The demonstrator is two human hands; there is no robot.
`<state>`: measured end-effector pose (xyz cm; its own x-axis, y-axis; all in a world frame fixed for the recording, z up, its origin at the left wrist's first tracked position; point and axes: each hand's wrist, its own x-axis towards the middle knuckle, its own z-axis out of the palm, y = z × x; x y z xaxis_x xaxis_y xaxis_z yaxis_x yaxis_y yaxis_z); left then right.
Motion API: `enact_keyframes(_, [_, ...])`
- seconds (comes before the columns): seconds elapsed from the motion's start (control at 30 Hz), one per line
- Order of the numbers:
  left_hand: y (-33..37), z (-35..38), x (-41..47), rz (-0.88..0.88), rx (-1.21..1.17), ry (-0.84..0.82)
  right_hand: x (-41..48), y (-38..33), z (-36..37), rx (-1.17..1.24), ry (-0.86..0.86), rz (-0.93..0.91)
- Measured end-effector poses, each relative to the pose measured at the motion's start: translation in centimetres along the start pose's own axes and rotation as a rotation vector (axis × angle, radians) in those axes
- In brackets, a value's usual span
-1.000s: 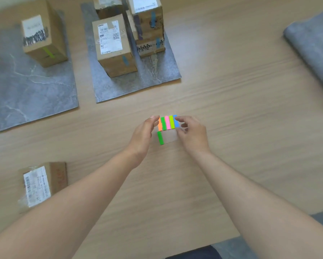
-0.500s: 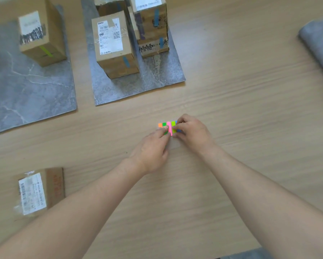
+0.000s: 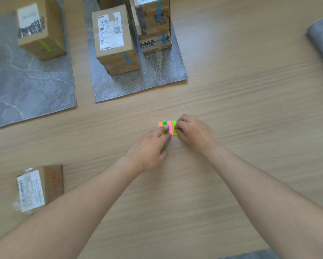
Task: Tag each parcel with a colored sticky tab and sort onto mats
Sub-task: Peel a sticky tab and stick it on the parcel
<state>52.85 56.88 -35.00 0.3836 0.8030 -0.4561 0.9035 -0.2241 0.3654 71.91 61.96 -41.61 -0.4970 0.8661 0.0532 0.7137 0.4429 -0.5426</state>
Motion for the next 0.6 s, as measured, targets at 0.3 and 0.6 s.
enact_keyframes(0.3, [-0.5,0.5,0.2,0.028,0.006,0.041,1.5,0.0,-1.9,0.32,-0.101,0.299])
enact_keyframes(0.6, [-0.8,1.0,0.2,0.058,0.082,0.064,2.4,0.0,-2.9,0.406,-0.175,0.415])
